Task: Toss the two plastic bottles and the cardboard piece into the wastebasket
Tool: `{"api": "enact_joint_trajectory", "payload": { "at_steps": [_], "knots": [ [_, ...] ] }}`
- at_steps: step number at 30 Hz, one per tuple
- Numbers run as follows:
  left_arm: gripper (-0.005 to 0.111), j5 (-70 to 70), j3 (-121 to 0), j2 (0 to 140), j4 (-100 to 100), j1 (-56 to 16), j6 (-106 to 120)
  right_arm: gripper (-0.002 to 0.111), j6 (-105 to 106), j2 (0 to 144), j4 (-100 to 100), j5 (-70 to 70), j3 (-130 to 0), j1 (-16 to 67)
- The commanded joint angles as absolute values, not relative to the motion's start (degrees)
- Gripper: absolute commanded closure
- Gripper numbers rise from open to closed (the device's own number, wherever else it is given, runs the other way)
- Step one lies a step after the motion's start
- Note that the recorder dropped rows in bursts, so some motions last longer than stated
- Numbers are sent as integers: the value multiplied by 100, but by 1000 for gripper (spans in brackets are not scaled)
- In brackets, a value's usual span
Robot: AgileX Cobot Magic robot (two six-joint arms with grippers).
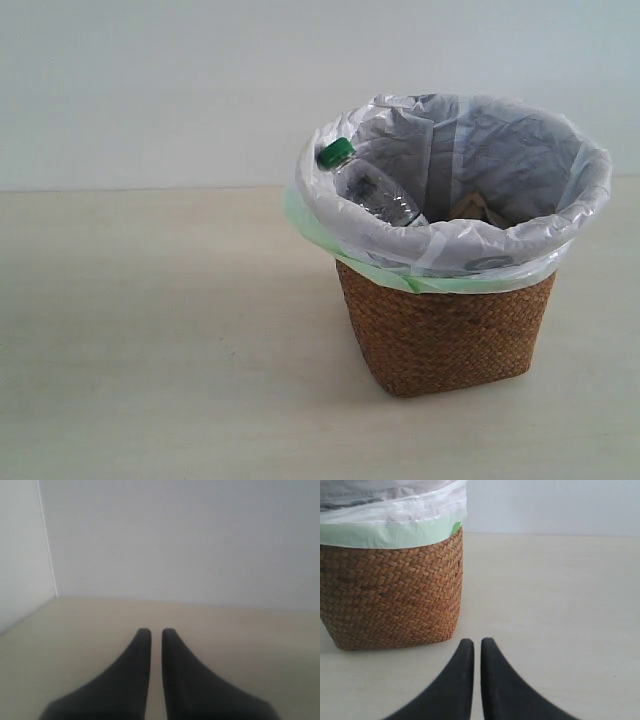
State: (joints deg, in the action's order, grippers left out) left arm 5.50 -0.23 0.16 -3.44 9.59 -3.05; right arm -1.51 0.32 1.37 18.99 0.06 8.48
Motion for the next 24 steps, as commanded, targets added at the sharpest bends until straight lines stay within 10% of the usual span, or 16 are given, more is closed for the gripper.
{"api": "enact_joint_trajectory", "payload": {
  "at_steps": [1,24],
  "knots": [
    [99,1699,0,0,-385,948,-414,106,-131,0,183,1845,0,855],
    [99,1740,0,0,-384,543,-343,106,-131,0,183,1845,0,855]
  ]
}}
